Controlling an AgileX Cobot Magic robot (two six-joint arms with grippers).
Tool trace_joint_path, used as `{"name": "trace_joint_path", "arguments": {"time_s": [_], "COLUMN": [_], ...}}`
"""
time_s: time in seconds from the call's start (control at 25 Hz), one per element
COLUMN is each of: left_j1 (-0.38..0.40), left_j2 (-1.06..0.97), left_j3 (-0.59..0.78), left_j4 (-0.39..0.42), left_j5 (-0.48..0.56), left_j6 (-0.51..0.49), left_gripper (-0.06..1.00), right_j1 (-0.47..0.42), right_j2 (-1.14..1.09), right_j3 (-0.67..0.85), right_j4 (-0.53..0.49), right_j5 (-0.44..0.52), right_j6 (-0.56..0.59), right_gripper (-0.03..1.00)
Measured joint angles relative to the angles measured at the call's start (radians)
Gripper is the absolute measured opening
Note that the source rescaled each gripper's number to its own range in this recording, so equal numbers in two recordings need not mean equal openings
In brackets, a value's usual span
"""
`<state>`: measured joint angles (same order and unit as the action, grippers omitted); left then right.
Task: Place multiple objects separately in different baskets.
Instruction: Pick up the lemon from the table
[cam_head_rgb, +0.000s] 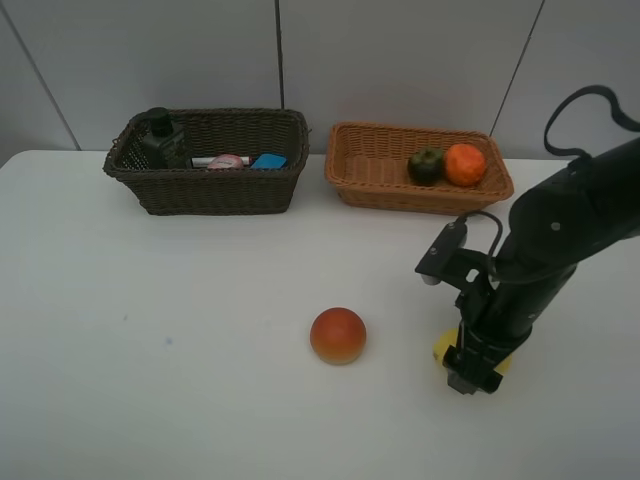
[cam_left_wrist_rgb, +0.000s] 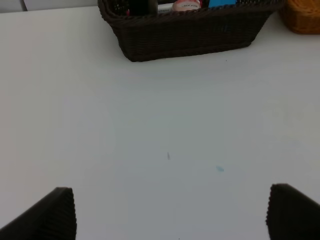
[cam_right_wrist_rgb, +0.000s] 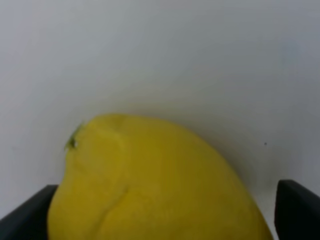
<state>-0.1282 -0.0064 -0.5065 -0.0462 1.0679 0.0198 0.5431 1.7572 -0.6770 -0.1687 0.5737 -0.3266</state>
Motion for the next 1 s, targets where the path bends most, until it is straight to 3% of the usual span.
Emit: {"name": "trace_joint_path", "arguments": {"time_s": [0.52,0.6,0.64,0.68,0.72,1.0], "left_j1": [0.000,0.000,0.000,0.000,0.000,0.000], "left_j2": [0.000,0.000,0.000,0.000,0.000,0.000], "left_j3": [0.000,0.000,0.000,0.000,0.000,0.000], "left_j4": [0.000,0.000,0.000,0.000,0.000,0.000], "left_j5": [0.000,0.000,0.000,0.000,0.000,0.000], "left_j6": [0.000,0.000,0.000,0.000,0.000,0.000], "left_gripper": [1.00,1.00,1.00,1.00,1.00,1.00], "right_j1": [0.000,0.000,0.000,0.000,0.000,0.000], "right_j2": [0.064,0.064,0.064,0.064,0.064,0.064], "right_j3": [-0.008,-0.008,-0.008,-0.008,-0.008,-0.008], "right_j4": [-0.002,-0.002,-0.001,-0.001,-0.002,-0.001], "right_j5": [-0.001,-0.001,-0.003,-0.005,-0.007,-0.006], "right_j6": [-0.001,-0.001,-0.001,-0.001,-0.001,0.003], "right_gripper": [0.93,0.83,0.68,0.45,0.34,0.34]}}
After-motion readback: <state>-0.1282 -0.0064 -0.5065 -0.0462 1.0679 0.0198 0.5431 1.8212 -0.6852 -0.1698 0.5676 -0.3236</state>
